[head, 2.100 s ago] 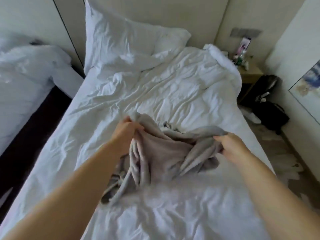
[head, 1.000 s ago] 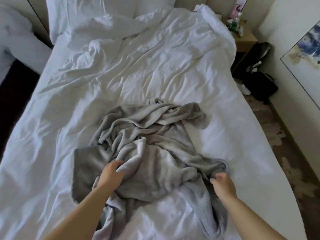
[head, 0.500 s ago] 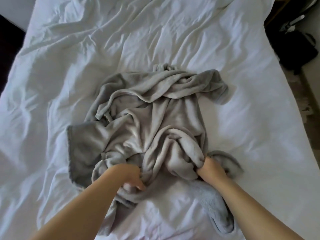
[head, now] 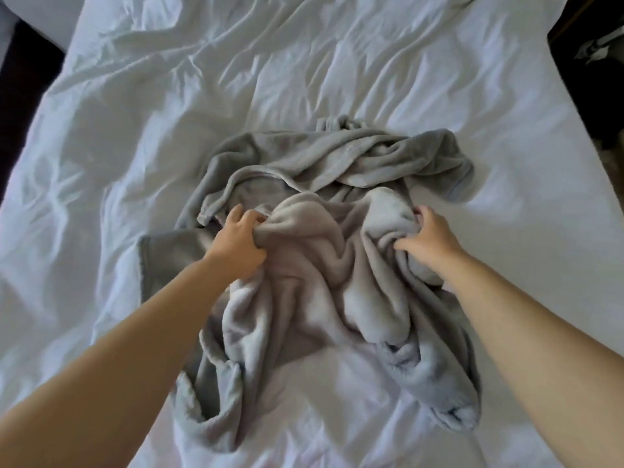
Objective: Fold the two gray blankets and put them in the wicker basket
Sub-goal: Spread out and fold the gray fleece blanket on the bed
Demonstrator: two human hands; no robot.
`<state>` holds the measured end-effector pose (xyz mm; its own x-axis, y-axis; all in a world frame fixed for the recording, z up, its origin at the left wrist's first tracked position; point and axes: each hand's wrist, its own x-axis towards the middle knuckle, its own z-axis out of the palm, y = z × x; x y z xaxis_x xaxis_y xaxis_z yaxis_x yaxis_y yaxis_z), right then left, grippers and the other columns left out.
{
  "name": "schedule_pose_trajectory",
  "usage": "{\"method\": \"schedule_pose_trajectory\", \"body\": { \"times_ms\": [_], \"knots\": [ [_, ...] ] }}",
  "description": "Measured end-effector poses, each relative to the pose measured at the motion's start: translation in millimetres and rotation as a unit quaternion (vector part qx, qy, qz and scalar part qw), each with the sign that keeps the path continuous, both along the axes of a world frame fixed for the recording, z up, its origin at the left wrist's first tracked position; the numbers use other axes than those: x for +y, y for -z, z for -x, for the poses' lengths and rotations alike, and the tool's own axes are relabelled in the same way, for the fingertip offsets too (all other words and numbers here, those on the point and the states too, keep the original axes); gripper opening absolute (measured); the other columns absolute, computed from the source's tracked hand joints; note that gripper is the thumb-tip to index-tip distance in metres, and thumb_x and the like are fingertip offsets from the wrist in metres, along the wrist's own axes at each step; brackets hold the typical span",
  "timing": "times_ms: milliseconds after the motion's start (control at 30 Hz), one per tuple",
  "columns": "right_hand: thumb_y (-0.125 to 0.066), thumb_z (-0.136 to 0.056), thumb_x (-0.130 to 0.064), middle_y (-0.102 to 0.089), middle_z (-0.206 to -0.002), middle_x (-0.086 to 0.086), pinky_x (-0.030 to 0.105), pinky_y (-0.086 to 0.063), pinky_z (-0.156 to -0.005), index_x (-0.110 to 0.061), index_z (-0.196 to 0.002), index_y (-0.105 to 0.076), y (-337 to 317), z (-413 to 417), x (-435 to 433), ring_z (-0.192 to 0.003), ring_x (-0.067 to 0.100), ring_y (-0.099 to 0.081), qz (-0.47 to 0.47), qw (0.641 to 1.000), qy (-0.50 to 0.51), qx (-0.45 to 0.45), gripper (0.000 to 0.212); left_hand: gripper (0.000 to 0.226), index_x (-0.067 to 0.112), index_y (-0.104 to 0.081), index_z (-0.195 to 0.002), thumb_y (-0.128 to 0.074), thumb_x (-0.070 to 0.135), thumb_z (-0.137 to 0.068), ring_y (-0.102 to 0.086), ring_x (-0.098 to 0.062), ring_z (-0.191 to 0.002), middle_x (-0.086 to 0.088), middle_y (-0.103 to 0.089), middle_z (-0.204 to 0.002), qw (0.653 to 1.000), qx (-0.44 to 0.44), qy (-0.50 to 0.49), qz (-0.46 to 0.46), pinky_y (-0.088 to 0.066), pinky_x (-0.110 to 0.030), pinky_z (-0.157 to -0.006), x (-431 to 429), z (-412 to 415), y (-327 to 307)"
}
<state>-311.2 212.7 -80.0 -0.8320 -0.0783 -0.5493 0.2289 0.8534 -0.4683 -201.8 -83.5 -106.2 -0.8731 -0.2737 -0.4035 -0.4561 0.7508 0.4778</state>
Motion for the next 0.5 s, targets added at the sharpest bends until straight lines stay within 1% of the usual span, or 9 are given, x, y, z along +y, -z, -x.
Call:
{"method": "schedule_pose_trajectory", "body": {
  "times_ms": [33,67,100,133,200,267,367,433,500],
  "knots": [
    [-0.072,-0.078,-0.024,-0.052,-0.136,0.012,0.038,-0.046,-0.095,-0.023,-0.148,-0.027,15.8,-3.8,-8.6,-0.117,0.031,-0.055,-0.013,0.997,-0.055,-0.058,0.083,0.078,0.028,-0.034,-0.141,-0.065,0.015,-0.071,-0.050,-0.037,-0.120,-0.011,-0.042,-0.139,0.997,-0.075,0.008,0.005,-0.041,-0.036,-0.096,0.2,-5.4,17.7],
    [-0.071,-0.079,-0.026,-0.051,-0.137,0.010,0.037,-0.045,-0.098,-0.028,-0.151,-0.015,30.4,-11.3,-16.3,-0.118,0.030,-0.054,-0.032,0.988,-0.111,-0.098,0.091,0.085,0.033,-0.023,-0.146,-0.065,0.021,-0.073,-0.052,-0.037,-0.118,-0.012,-0.047,-0.135,0.988,-0.150,0.035,0.020,-0.043,-0.036,-0.094,3.3,-15.0,35.0],
    [-0.070,-0.081,-0.029,-0.056,-0.131,0.009,0.034,-0.046,-0.095,-0.028,-0.150,-0.020,44.3,-20.7,-22.6,-0.113,0.029,-0.056,-0.048,0.980,-0.154,-0.115,0.085,0.083,0.033,-0.021,-0.147,-0.063,0.029,-0.076,-0.053,-0.036,-0.116,-0.011,-0.050,-0.132,0.974,-0.210,0.072,0.042,-0.044,-0.035,-0.093,9.3,-26.9,50.7],
    [-0.069,-0.081,-0.032,-0.060,-0.125,0.008,0.032,-0.047,-0.089,-0.024,-0.142,-0.037,55.7,-30.5,-27.7,-0.107,0.028,-0.059,-0.068,0.973,-0.183,-0.124,0.069,0.073,0.030,-0.029,-0.144,-0.060,0.035,-0.078,-0.054,-0.034,-0.114,-0.011,-0.053,-0.130,0.961,-0.251,0.103,0.060,-0.045,-0.034,-0.091,15.4,-38.3,64.7],
    [-0.064,-0.083,-0.039,-0.066,-0.108,0.007,0.030,-0.046,-0.077,-0.020,-0.111,-0.062,67.0,-47.6,-35.4,-0.088,0.023,-0.059,-0.096,0.958,-0.226,-0.151,0.034,0.048,0.024,-0.050,-0.128,-0.054,0.039,-0.083,-0.058,-0.027,-0.106,-0.006,-0.061,-0.122,0.953,-0.270,0.121,0.059,-0.042,-0.028,-0.080,27.0,-51.7,77.8],
    [-0.064,-0.078,-0.043,-0.066,-0.090,0.000,0.028,-0.045,-0.066,-0.027,-0.086,-0.062,70.8,-60.0,-36.5,-0.075,0.016,-0.057,-0.089,0.952,-0.227,-0.185,0.019,0.027,0.020,-0.062,-0.105,-0.050,0.036,-0.087,-0.058,-0.022,-0.092,-0.004,-0.066,-0.110,0.948,-0.276,0.147,0.058,-0.038,-0.026,-0.072,32.0,-56.9,77.4],
    [-0.066,-0.070,-0.039,-0.065,-0.086,0.000,0.029,-0.051,-0.069,-0.024,-0.085,-0.061,69.8,-83.1,-30.4,-0.076,0.017,-0.060,-0.094,0.934,-0.235,-0.251,0.022,0.017,0.023,-0.056,-0.079,-0.047,0.034,-0.088,-0.055,-0.018,-0.081,-0.002,-0.065,-0.095,0.920,-0.326,0.210,0.052,-0.041,-0.028,-0.073,33.2,-66.1,60.7],
    [-0.068,-0.064,-0.038,-0.066,-0.087,0.001,0.030,-0.051,-0.070,-0.021,-0.087,-0.063,65.8,-105.9,-26.3,-0.078,0.018,-0.062,-0.117,0.904,-0.265,-0.314,0.029,0.017,0.024,-0.061,-0.080,-0.049,0.033,-0.087,-0.056,-0.016,-0.082,0.003,-0.063,-0.089,0.893,-0.388,0.231,0.007,-0.043,-0.030,-0.078,37.4,-76.7,48.1],
    [-0.068,-0.058,-0.039,-0.065,-0.083,0.000,0.028,-0.050,-0.067,-0.021,-0.080,-0.062,62.3,-133.0,-22.3,-0.076,0.017,-0.062,-0.157,0.861,-0.306,-0.374,0.029,0.021,0.019,-0.067,-0.094,-0.052,0.031,-0.086,-0.057,-0.018,-0.086,0.000,-0.065,-0.096,0.855,-0.464,0.226,-0.051,-0.044,-0.033,-0.084,46.2,-87.2,40.4]
  ]
}}
